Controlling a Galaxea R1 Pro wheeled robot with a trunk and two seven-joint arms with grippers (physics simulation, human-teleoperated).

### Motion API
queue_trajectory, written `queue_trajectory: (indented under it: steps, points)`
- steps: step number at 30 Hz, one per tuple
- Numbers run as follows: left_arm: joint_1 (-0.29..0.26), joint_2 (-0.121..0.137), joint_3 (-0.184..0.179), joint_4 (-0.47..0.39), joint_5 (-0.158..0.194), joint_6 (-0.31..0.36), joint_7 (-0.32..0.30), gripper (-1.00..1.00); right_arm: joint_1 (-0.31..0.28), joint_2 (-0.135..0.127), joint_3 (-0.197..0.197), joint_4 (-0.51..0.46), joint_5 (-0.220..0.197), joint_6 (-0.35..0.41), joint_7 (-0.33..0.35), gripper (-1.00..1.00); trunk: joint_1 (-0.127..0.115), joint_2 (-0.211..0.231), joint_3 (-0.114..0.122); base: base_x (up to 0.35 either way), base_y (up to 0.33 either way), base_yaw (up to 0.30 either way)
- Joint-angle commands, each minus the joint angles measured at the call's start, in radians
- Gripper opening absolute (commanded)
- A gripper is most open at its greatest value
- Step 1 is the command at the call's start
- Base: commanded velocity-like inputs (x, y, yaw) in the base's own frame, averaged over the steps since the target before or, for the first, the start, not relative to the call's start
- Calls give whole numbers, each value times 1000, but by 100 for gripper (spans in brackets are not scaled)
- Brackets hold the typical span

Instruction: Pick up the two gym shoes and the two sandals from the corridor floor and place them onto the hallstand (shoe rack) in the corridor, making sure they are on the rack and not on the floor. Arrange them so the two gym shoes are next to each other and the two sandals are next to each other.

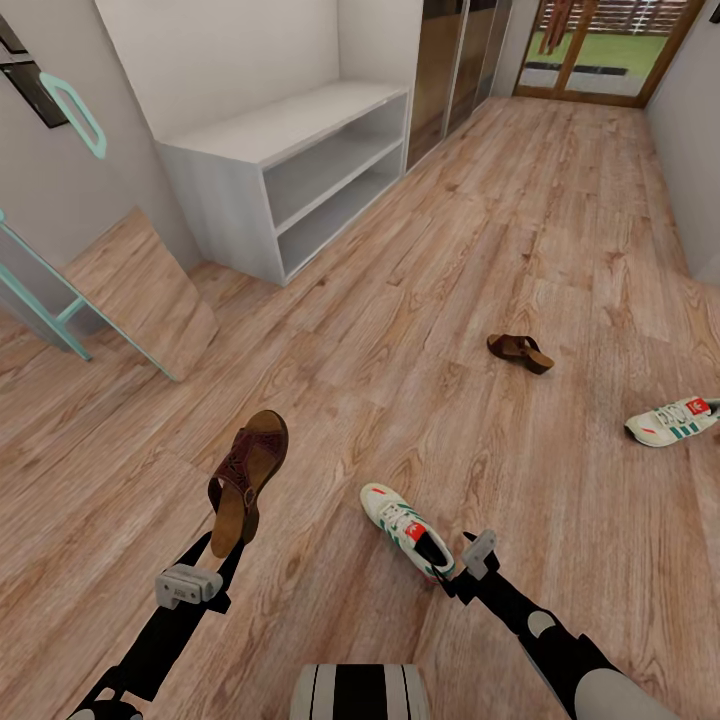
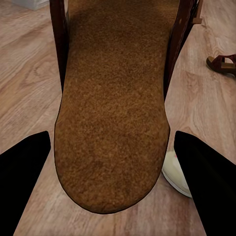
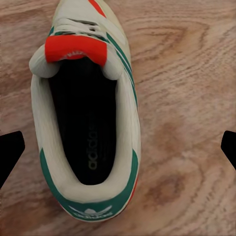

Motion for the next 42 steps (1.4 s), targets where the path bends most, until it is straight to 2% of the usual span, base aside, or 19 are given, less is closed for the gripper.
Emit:
queue_trajectory:
  steps: [1,42]
  points:
    - [0,0,0,0,0,0,-1,-100,0,0,0,0,0,0,0,100,0,0,0,0,0,0]
    - [0,0,0,0,0,0,1,-100,0,8,4,5,0,1,6,100,0,0,0,0,0,0]
